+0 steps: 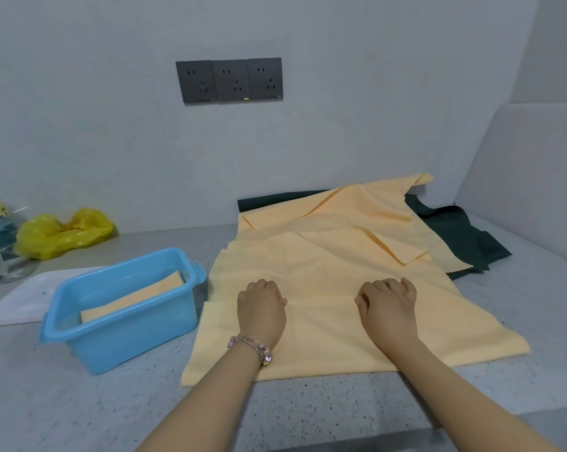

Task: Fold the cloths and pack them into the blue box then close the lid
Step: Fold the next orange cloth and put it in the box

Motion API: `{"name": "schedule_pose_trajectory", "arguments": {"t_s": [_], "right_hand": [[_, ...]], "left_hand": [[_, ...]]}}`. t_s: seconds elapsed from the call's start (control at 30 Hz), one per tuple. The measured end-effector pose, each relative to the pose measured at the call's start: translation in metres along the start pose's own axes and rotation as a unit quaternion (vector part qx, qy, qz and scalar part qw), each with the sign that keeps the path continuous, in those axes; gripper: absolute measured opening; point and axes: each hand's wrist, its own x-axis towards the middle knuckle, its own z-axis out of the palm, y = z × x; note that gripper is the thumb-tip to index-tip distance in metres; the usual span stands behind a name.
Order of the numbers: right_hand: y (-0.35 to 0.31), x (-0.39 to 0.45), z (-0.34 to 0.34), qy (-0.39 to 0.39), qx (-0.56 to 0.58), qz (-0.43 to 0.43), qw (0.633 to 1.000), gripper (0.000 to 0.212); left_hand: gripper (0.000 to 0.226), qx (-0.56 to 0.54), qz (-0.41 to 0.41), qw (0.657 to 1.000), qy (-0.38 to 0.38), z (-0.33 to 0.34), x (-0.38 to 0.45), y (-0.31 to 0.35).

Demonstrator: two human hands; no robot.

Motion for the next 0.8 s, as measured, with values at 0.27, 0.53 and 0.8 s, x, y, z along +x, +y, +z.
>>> {"name": "schedule_pose_trajectory", "arguments": {"t_s": [0.27, 0.53, 0.8], "right_hand": [[0.0, 0.003, -0.002, -0.007, -0.001, -0.027, 1.0, 0.024], [0.066, 0.014, -0.027, -0.007, -0.142, -0.015, 0.99, 0.027], [0.053, 0.007, -0.025, 0.039, -0.047, 0.002, 0.998, 0.026]], "left_hand": [[0.04, -0.068, 0.154, 0.982, -0.088, 0.011, -0.013, 0.017], [0.039, -0.041, 0.142, 0.985, -0.094, 0.017, -0.014, 0.017], [0.039, -0.041, 0.135, 0.985, -0.098, 0.018, -0.015, 0.019]]}}
